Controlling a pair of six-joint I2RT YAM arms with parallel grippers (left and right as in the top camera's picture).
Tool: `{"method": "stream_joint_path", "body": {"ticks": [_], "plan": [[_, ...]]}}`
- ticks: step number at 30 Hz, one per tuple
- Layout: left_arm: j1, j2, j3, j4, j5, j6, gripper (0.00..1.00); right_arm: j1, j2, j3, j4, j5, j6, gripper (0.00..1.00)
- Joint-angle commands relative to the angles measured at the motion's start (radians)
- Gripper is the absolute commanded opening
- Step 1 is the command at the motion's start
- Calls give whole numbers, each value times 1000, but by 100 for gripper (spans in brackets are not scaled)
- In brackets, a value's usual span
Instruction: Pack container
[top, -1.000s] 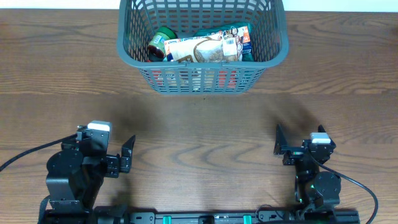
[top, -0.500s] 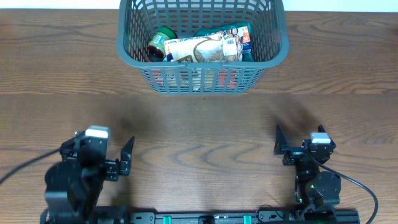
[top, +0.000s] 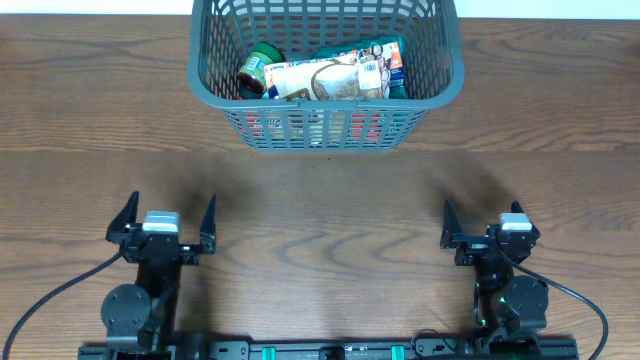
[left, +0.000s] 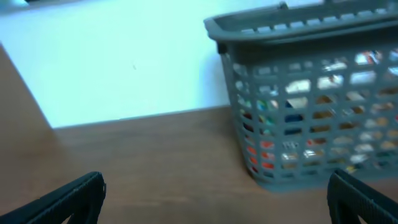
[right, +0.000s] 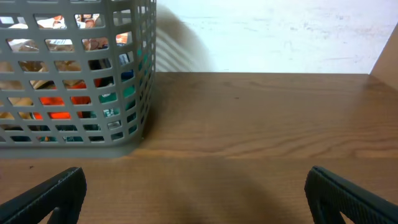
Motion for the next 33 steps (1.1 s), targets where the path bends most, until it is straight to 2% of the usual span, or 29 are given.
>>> {"method": "stream_joint_path", "body": {"ticks": [1, 5, 10, 15, 22, 33], "plan": [[2, -18, -66, 70, -78, -24, 99, 10, -7, -5, 0, 13, 18, 99], [2, -40, -143, 109, -156, -95, 99, 10, -7, -5, 0, 13, 18, 99], [2, -85, -224, 108, -157, -115, 99, 10, -7, -5, 0, 13, 18, 99], [-3, -95, -233, 20, -129, -129, 99, 10, -7, -5, 0, 13, 18, 99], [-11, -95, -233, 15, -39, -129, 99, 10, -7, -5, 0, 13, 18, 99], [-55, -95, -233, 18, -12, -129, 99, 10, -7, -5, 0, 13, 18, 99]]}}
